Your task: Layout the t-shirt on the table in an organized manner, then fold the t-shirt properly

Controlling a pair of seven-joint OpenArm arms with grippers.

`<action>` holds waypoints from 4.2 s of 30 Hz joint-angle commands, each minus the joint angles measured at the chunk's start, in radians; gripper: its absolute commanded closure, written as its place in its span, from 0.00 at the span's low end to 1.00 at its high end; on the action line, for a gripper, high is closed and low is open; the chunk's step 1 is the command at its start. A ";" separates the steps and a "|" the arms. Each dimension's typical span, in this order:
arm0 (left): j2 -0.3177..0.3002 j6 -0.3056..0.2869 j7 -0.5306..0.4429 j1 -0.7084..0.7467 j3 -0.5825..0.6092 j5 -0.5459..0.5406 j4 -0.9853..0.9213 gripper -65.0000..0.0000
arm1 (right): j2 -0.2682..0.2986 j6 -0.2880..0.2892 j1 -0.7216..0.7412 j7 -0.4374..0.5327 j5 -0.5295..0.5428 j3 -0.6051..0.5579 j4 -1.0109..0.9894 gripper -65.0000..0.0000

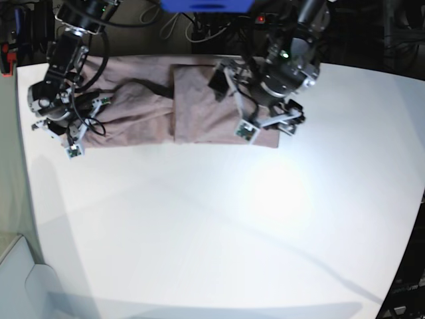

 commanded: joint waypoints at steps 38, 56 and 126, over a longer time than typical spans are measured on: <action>-0.046 -0.002 -0.157 -0.010 -0.182 -0.006 -0.263 0.03 | -0.032 -0.004 0.031 -0.126 -0.001 0.201 0.019 0.31; -0.044 -0.002 -0.150 -0.021 -0.184 -0.006 -0.237 0.03 | -0.078 -0.004 0.024 -0.126 0.000 0.193 0.019 1.00; 0.031 0.005 -0.147 0.018 -0.386 0.005 -0.225 0.03 | -0.154 -0.004 -0.150 -0.137 -0.001 -1.052 0.384 1.00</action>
